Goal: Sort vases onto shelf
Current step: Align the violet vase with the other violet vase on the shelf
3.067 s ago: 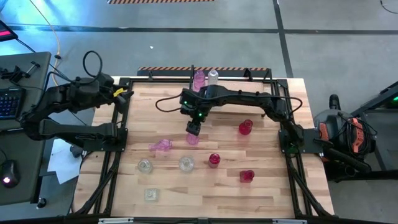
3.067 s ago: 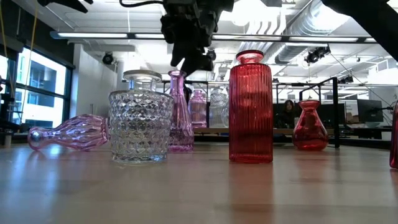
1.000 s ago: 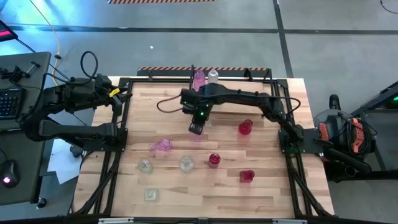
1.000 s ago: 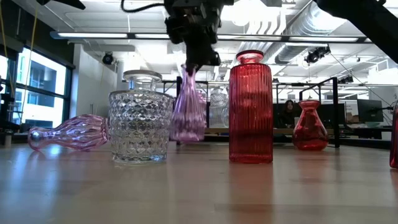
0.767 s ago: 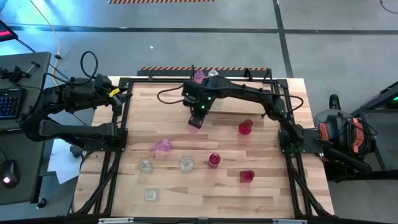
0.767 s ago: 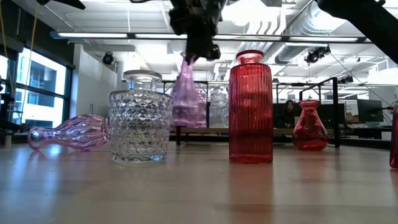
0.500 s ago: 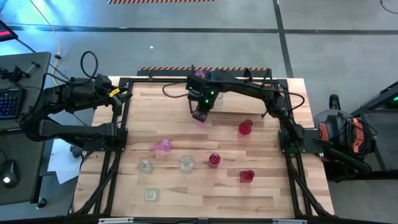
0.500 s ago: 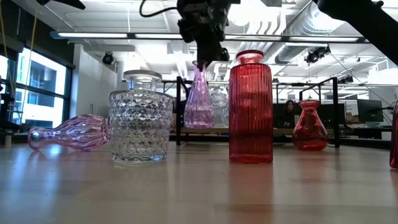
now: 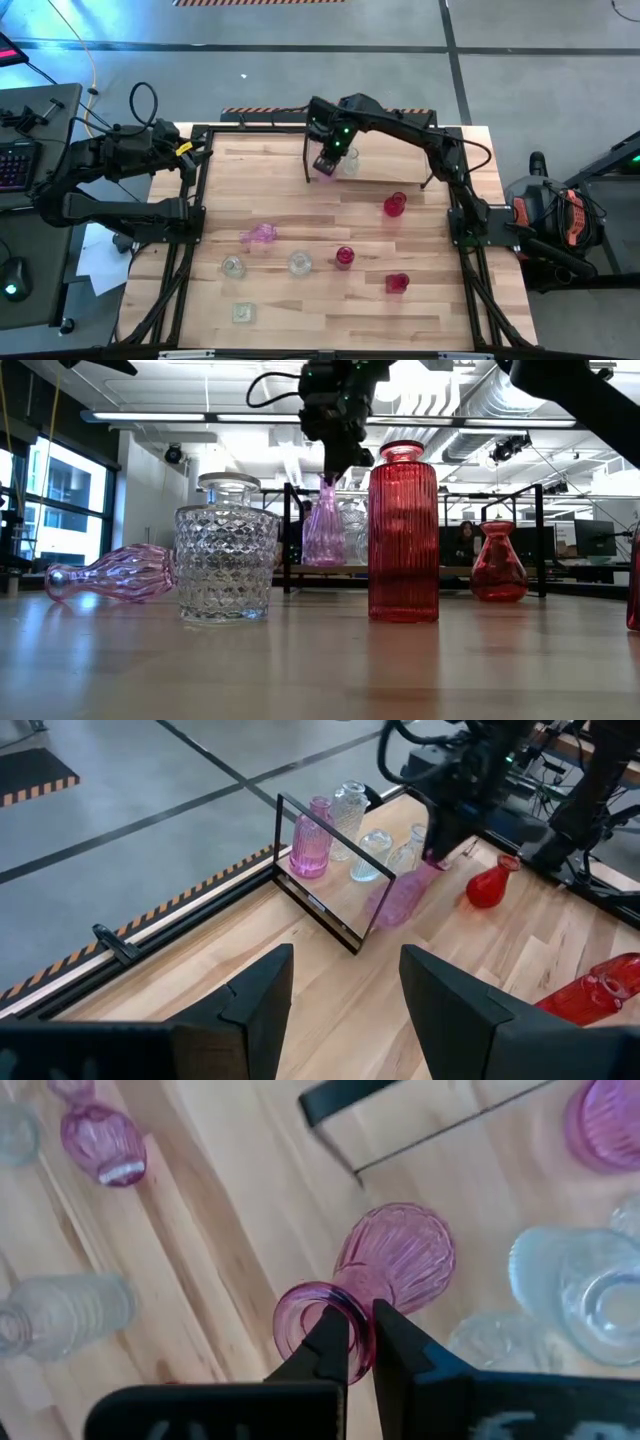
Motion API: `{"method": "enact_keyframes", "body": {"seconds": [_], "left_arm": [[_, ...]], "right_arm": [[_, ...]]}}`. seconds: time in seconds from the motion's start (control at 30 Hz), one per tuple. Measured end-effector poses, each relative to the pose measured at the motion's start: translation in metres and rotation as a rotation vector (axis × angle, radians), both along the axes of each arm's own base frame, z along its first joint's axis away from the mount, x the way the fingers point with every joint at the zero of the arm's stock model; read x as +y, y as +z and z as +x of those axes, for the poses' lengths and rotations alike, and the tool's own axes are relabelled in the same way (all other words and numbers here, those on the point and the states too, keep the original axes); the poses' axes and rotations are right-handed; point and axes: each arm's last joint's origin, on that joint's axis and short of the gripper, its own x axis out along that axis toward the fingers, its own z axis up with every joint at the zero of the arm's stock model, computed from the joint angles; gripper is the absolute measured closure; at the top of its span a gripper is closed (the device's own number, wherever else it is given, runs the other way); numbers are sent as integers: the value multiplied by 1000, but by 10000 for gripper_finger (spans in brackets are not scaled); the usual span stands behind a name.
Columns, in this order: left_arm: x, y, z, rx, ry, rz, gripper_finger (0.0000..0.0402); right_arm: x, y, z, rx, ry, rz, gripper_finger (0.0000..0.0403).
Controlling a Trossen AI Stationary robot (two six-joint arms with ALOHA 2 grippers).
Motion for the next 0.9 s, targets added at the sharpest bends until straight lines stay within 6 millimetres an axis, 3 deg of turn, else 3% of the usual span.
{"method": "enact_keyframes", "body": {"seconds": [0.5,0.9], "left_arm": [[0,0,0,0,9,5,225],[1,2,0,-17,35,23,225]], "right_arm": [[-37,2,-10,-66,-51,-1,403],[-46,3,-13,-98,-49,7,394]]}}
